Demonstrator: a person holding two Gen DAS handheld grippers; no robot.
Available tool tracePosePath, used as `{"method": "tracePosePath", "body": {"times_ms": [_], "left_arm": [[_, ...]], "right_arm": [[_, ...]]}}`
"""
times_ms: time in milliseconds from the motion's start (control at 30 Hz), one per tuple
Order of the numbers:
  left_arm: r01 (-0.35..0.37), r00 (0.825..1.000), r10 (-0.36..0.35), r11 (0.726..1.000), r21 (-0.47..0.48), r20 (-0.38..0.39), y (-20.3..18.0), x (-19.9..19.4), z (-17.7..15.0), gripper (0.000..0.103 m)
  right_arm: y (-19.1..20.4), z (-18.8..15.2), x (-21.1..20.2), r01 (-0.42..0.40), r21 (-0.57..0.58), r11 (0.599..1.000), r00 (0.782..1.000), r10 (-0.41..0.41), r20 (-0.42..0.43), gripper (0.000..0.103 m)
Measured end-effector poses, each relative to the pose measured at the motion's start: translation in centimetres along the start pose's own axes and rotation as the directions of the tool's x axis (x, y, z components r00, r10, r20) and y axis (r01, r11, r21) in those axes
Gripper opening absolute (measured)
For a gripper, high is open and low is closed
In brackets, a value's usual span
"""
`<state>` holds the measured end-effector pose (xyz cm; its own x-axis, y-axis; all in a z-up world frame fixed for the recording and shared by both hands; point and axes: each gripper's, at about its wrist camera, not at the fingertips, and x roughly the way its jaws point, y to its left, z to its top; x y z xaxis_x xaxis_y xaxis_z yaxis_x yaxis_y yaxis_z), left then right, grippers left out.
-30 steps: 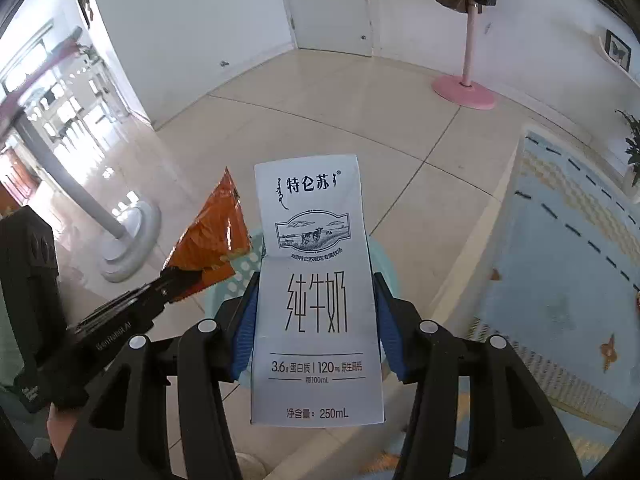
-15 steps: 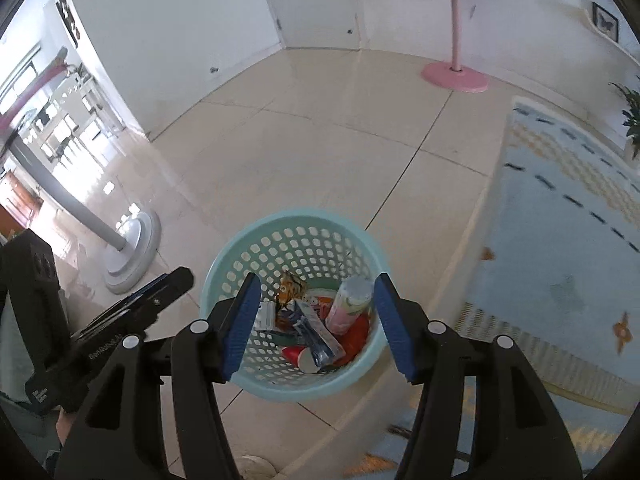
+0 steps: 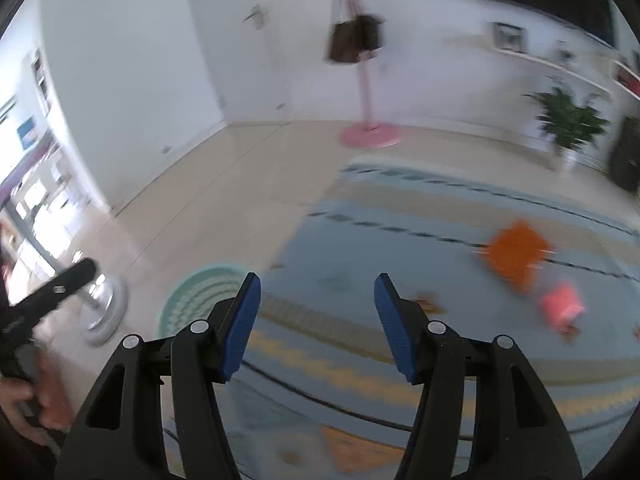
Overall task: Collect trash
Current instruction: 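Grasp the pink bag with the right tool while the left tool holds the orange packet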
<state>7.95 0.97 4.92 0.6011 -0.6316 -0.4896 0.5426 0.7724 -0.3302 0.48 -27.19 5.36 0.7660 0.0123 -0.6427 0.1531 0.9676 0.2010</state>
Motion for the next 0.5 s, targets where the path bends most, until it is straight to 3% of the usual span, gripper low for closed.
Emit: {"method": "tracePosePath", "body": {"times_ms": [100,267,500], "left_arm": [[0.105,0.994,-0.105,0.994,-0.02,0.005,-3.1,0.4,0.0,0.07],[0.176,0.984,-0.175,0.984,0.032,-0.041,-7.7,4.0,-1.1,0.075],[0.221,0.967,-0.224,0.975,-0.034,-0.123,-9.0,11.6,-3.9,0.075]], "right_arm": [[-5.6,-0.7,-2.3,0.055,0.072,0.996,0.998,-0.056,0.008,0.056],[-13.3,-2.4,-4.9,0.175,0.147,0.974,0.984,-0.179,0.017,0.056],[-19.2,-5.3,-0.1,0.238,0.241,0.941,0.971,-0.228,-0.071,0.056]]}}
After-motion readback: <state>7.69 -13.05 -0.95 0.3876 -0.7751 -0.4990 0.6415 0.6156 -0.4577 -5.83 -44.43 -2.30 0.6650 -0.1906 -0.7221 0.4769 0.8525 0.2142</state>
